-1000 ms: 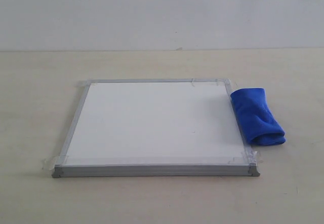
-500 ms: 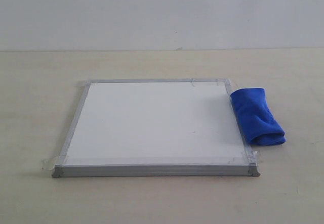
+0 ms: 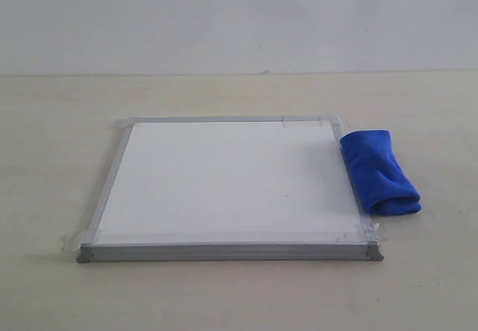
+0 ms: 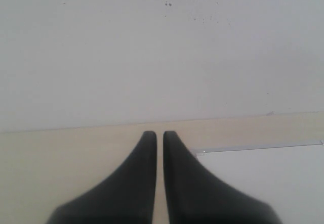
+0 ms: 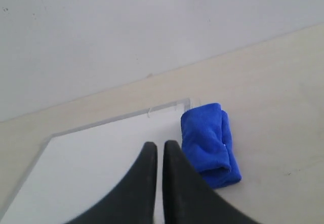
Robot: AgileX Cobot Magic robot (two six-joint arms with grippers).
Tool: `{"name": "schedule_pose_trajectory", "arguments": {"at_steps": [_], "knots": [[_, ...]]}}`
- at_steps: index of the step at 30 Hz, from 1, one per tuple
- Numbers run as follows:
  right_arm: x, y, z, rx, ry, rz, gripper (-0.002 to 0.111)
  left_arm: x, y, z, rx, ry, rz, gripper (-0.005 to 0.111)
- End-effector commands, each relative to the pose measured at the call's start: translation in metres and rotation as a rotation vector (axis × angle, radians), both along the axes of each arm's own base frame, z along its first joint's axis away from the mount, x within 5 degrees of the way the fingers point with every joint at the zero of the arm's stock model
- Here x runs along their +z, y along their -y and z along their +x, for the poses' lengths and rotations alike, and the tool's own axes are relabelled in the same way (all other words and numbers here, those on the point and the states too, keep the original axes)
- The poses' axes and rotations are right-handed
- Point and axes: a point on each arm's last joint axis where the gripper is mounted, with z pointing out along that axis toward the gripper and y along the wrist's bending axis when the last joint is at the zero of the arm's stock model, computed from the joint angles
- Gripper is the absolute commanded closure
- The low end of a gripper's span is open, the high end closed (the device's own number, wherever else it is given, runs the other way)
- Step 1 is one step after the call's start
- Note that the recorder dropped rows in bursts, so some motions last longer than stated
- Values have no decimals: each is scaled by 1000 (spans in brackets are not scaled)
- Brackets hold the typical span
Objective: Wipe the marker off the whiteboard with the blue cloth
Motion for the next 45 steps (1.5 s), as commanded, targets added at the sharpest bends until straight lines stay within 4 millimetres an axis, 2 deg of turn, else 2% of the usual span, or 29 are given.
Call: {"name": "schedule_pose_trajectory", "arguments": {"at_steps": [1,6,8,14,19,45], "knots": [[-14,2,3,-22,111,-41,108,0,0,0,-6,-1,-15,102],[-38,3,6,-20,104,-142,108,0,0,0,-6,-1,-15,102],[-38,3,7,-19,117,-177,108,0,0,0,-6,-1,-15,102],[-50,2,5,31,-5,-308,108,0,0,0,-6,-1,-15,102],[-60,1,3,63,-110,-321,108,0,0,0,-6,-1,-15,102],[-60,1,2,63,-112,-313,108,0,0,0,-6,-1,-15,102]]}}
